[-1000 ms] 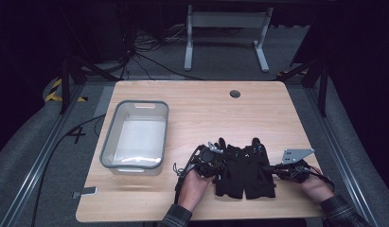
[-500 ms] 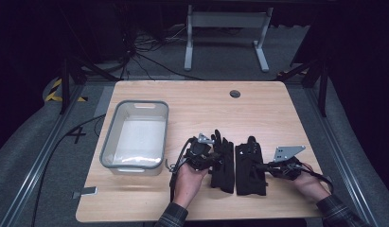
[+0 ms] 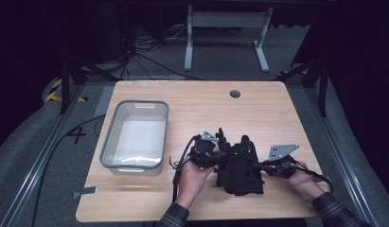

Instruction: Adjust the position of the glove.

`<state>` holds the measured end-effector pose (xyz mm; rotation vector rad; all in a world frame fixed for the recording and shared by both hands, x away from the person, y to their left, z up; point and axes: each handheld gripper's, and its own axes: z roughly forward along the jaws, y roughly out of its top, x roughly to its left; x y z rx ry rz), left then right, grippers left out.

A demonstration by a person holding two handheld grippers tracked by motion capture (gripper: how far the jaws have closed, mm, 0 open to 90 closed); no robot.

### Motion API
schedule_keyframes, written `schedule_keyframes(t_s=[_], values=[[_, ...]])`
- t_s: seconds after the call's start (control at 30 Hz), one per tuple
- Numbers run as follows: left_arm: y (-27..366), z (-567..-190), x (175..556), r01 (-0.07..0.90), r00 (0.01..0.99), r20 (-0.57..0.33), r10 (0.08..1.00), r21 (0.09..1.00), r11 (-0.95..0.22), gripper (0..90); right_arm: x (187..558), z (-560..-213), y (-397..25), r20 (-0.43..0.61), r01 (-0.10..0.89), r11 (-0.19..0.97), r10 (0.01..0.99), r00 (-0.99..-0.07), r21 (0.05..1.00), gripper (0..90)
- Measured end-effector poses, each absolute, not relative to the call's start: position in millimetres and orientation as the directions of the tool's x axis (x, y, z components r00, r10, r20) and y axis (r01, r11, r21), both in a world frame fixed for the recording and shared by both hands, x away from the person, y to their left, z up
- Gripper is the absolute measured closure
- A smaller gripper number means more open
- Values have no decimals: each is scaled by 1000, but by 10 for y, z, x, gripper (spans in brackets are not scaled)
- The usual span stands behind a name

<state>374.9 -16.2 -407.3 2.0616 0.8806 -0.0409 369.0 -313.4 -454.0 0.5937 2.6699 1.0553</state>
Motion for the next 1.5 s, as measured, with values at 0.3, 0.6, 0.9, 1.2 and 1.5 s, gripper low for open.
schedule_keyframes(t_s=[0.3, 0.6, 0.9, 1.2, 1.5], values=[[-332, -4033, 3773, 588, 767, -338, 546, 710, -387, 862, 3727, -4541, -3074, -43, 286, 665, 432, -901, 690, 900], [-483, -4061, 3850, 582, 784, -340, 519, 693, -425, 860, 3736, -4548, -2959, -28, 277, 665, 409, -912, 694, 900], [-611, -4117, 3869, 570, 798, -337, 499, 689, -447, 845, 3724, -4546, -2925, -27, 272, 670, 401, -916, 691, 900], [-552, -4023, 3818, 537, 812, -336, 477, 750, -386, 806, 3737, -4468, -3057, -27, 293, 650, 434, -900, 701, 899], [-488, -3938, 3755, 493, 831, -283, 479, 774, -397, 896, 3748, -4379, -3248, -24, 316, 614, 480, -877, 723, 899]])
